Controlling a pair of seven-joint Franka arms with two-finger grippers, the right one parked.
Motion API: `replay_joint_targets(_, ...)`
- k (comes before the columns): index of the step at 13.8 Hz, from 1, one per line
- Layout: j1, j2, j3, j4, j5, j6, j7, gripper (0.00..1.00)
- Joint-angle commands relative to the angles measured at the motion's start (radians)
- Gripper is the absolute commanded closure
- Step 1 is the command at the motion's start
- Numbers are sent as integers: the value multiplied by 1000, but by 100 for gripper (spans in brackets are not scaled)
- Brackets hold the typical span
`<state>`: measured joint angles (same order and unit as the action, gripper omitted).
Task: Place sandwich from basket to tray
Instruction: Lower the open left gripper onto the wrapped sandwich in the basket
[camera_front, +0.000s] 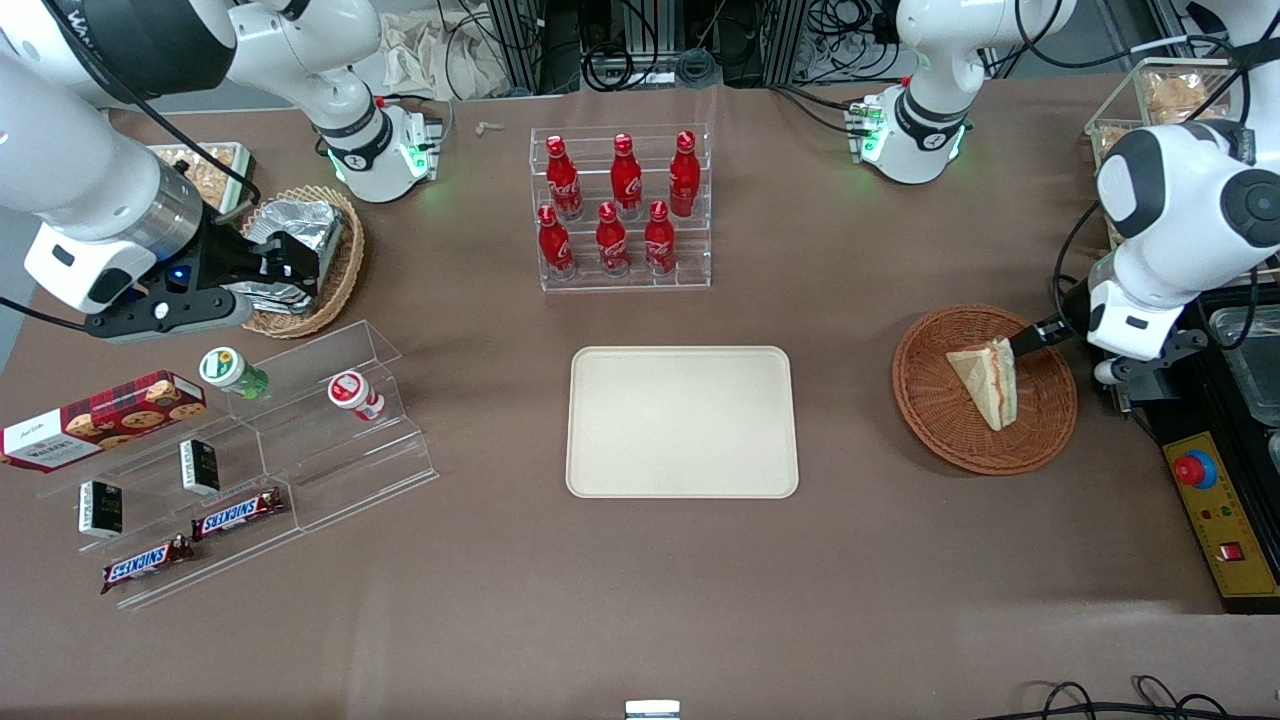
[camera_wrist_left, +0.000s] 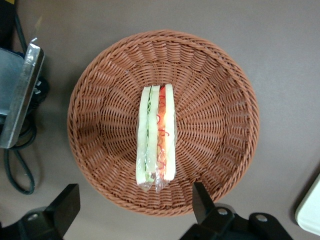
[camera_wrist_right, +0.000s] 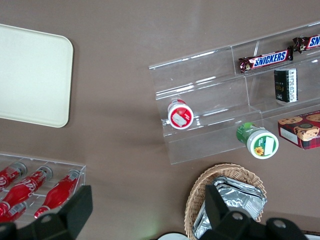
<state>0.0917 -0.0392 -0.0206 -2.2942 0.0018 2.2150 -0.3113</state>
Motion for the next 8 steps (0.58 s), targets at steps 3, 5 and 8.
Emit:
replay_joint_targets(3,-7,77,-24,-97,0,162,-75,0)
replay_joint_targets(5,-7,120,-24,-119,0,222,-75,0)
replay_joint_targets(8,-6,183,-24,-119,10,259,-75,0)
